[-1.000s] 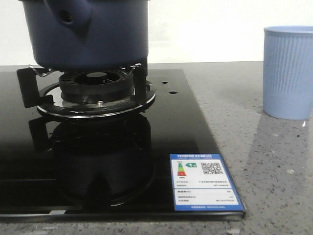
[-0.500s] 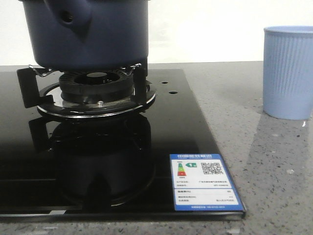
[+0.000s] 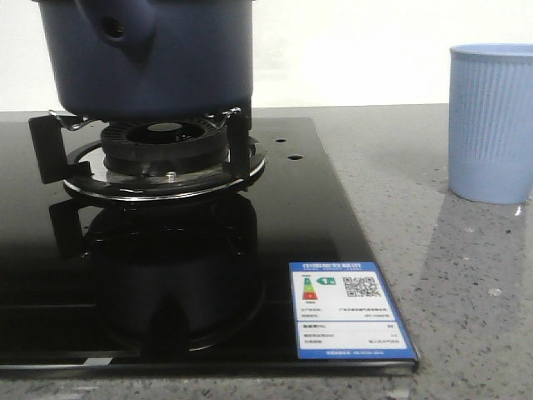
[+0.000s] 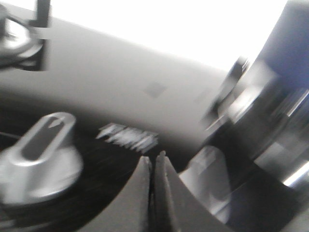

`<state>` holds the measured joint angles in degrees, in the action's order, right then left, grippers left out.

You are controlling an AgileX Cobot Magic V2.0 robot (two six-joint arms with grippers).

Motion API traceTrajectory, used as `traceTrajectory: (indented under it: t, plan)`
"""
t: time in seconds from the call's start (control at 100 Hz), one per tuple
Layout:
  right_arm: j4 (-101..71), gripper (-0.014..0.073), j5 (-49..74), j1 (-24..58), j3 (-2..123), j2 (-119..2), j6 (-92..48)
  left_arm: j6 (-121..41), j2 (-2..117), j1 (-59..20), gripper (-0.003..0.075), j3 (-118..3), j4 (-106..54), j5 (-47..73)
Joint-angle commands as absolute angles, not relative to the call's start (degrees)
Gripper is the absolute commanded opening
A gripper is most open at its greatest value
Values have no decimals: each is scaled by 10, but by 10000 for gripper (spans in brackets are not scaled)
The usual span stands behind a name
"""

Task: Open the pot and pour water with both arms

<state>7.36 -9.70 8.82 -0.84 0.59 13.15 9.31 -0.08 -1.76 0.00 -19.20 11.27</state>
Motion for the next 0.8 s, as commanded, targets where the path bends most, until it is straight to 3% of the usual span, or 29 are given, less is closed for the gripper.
traceTrajectory:
  t: [0.0,0.1,0.27,0.39,0.57,0.79]
  plan:
    - [-21,-73,-137,84,-11,19,157,99,-17,-18,-19,23,-336,28]
    - [-116,-73,-110,84,-11,19,157,99,-17,-18,-19,23,-404,-6]
    - [-118,-73,-126,84,5,18,157,99,-17,-18,-20,20,-509,-31]
    - [-114,-73,-77,84,50,3,156,86,-17,-18,-20,-6,-474,-10]
    - [-31,-74,79,84,174,-70,156,21,21,-18,-20,-114,-298,107]
    - [-45,-74,348,84,345,-218,156,17,173,-18,-18,-260,-278,269]
